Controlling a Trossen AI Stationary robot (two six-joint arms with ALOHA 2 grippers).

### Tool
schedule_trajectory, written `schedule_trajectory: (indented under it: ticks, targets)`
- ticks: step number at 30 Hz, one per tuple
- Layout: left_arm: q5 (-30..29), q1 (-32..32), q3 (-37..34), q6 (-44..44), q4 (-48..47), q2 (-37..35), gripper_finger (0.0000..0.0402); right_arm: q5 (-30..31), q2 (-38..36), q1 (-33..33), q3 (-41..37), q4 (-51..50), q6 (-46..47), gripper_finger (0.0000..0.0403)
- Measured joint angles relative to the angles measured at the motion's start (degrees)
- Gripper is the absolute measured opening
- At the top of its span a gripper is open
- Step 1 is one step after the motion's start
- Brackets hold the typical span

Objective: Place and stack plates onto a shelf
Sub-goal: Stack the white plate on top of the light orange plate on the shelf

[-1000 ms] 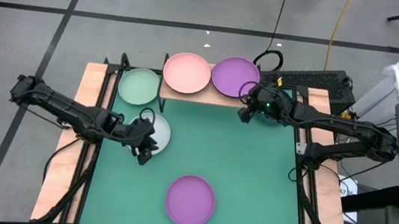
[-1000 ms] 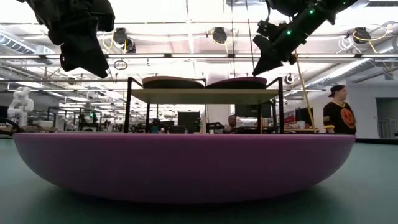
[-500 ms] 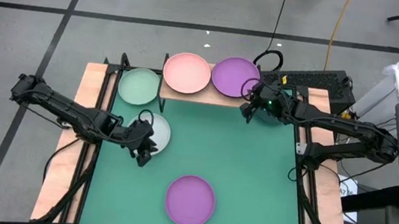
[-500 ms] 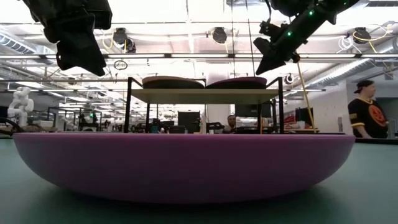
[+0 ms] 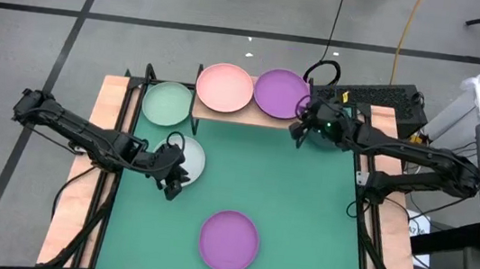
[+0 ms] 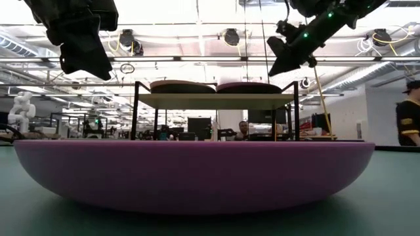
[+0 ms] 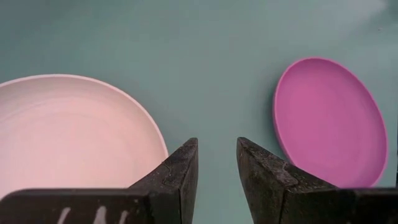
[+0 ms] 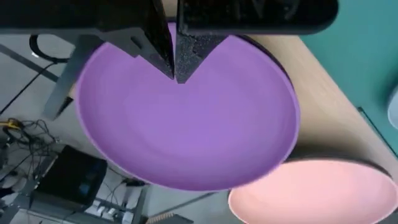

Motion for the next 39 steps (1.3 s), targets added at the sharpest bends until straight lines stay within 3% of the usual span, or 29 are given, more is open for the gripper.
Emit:
schedule_trajectory:
  ticks: [10,14,28,39]
  targets:
    - [-1.46,0.0,0.0,0.09,-3.04,0.02,0.0115,1.27,-7.84,1.77,0.02,0.12,4.58,0.0]
    - [-3.91,0.02,0.0,0.88,-4.21,0.01,0.0115,-0.37,-7.16,1.76,0.02,0.13,7.7,0.0]
    - [-3.85,-0.44,0.0,-1.59,-10.88,0.02,0.0115,-2.25,-3.59,8.73,0.04,0.12,15.17,0.0]
    - [-4.33,-2.77,-1.29,-6.78,-12.06,0.0,0.0127,-11.77,-4.81,16.3,0.04,0.12,19.7,0.0]
